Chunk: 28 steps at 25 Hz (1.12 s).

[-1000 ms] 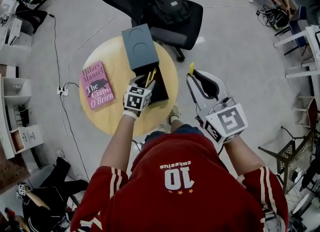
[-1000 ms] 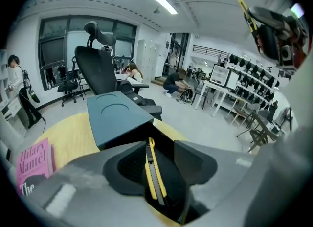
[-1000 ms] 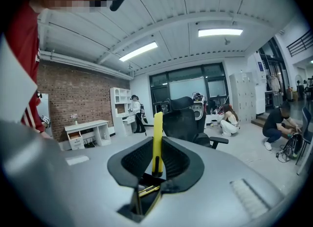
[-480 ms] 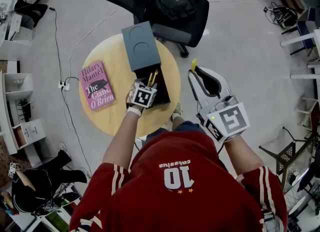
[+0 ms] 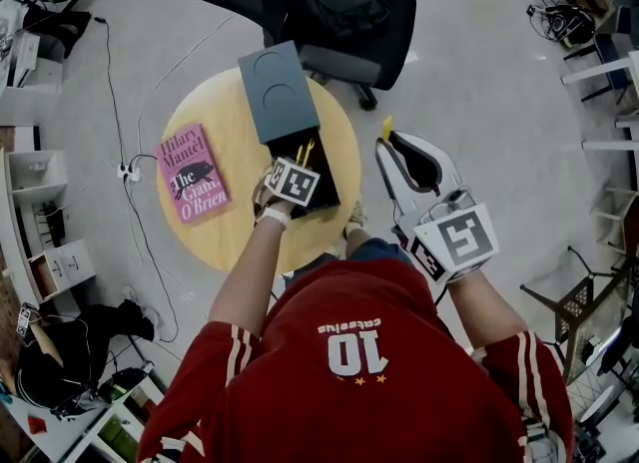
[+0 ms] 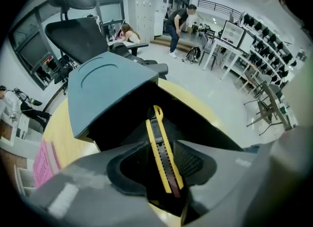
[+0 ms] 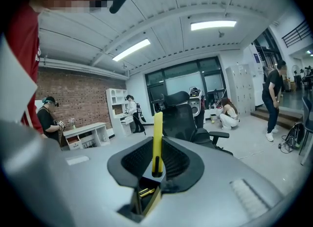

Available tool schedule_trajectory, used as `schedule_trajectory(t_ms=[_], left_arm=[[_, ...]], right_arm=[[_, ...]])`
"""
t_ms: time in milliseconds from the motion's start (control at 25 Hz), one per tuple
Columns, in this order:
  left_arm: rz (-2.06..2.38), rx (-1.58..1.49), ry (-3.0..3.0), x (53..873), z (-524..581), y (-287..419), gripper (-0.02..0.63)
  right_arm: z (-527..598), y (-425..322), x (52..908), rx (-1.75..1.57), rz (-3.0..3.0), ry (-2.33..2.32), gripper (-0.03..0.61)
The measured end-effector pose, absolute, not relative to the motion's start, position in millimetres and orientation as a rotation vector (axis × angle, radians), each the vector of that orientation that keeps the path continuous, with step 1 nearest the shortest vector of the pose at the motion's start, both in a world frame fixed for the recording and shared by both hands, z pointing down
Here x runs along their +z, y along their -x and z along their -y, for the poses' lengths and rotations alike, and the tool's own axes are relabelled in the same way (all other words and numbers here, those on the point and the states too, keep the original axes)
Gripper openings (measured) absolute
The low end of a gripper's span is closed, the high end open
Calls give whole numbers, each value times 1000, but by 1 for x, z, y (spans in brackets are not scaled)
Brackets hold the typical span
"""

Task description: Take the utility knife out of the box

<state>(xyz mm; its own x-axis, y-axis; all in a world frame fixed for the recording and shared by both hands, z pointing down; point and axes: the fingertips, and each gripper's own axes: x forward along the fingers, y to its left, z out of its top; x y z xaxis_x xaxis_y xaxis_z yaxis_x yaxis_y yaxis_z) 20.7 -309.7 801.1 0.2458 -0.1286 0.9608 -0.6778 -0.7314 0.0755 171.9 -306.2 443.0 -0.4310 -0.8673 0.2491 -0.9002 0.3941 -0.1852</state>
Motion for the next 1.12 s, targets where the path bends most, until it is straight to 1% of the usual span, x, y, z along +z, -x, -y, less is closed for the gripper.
schedule_trajectory(t_ms=[240,320,840,1120], left_arm=[[705,1601,-1962,808,308,-21,167],[705,1612,-1959,809,308,-21,153],[740,1438,-2002,793,309,-26,133],[833,1388,-2137,759,319,-24,132]], right_arm=[[302,-178,442,450,2513,-1636,51],[301,-180,442,449,2508,-1645,51],[288,-183,437,431,2505,-1654,51],[273,-171,426,393,2518,-1644,51]])
